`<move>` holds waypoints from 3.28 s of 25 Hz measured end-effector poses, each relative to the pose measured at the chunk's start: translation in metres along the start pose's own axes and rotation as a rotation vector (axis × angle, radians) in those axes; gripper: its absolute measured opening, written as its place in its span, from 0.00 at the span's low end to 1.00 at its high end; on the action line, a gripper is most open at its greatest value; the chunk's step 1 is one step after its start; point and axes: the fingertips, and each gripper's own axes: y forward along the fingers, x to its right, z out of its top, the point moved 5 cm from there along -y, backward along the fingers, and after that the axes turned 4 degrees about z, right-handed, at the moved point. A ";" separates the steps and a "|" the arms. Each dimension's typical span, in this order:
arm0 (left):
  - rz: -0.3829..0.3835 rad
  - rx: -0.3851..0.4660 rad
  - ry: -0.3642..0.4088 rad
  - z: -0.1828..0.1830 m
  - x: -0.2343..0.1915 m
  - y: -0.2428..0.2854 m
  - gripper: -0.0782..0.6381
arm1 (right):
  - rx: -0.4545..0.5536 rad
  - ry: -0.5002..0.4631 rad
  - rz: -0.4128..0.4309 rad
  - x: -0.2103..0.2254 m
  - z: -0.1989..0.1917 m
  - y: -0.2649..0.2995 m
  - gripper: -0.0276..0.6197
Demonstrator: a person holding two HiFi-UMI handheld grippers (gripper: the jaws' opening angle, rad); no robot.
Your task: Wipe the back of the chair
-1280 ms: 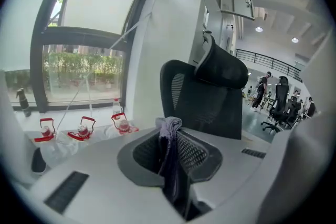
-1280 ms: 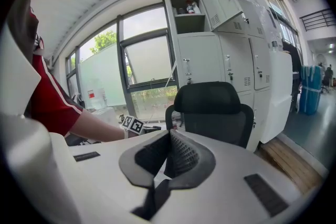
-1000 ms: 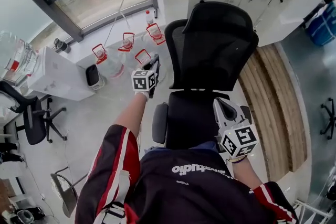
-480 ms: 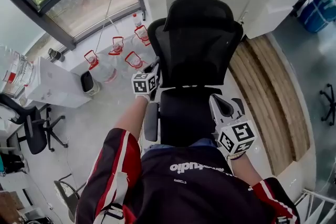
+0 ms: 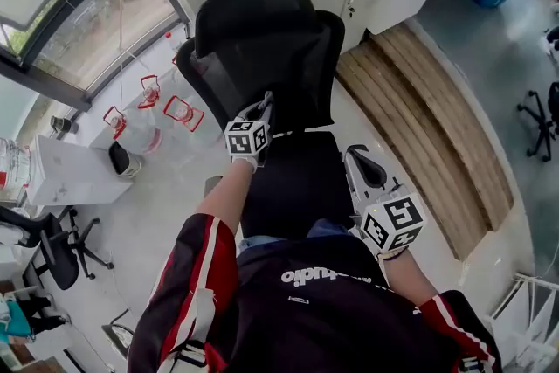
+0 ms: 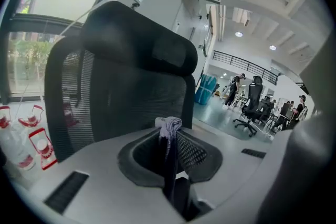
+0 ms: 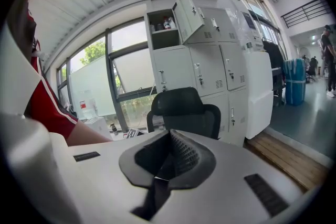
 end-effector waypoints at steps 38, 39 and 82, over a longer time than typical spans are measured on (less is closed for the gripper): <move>0.137 -0.074 -0.117 -0.079 -0.053 0.105 0.20 | -0.148 0.006 -0.096 0.089 -0.030 0.012 0.07; 0.154 -0.073 -0.120 -0.080 -0.069 0.091 0.20 | -0.150 0.001 -0.083 0.078 -0.029 0.018 0.07; -0.025 0.335 0.038 0.103 0.081 -0.297 0.20 | 0.095 -0.071 0.201 -0.053 0.053 0.029 0.07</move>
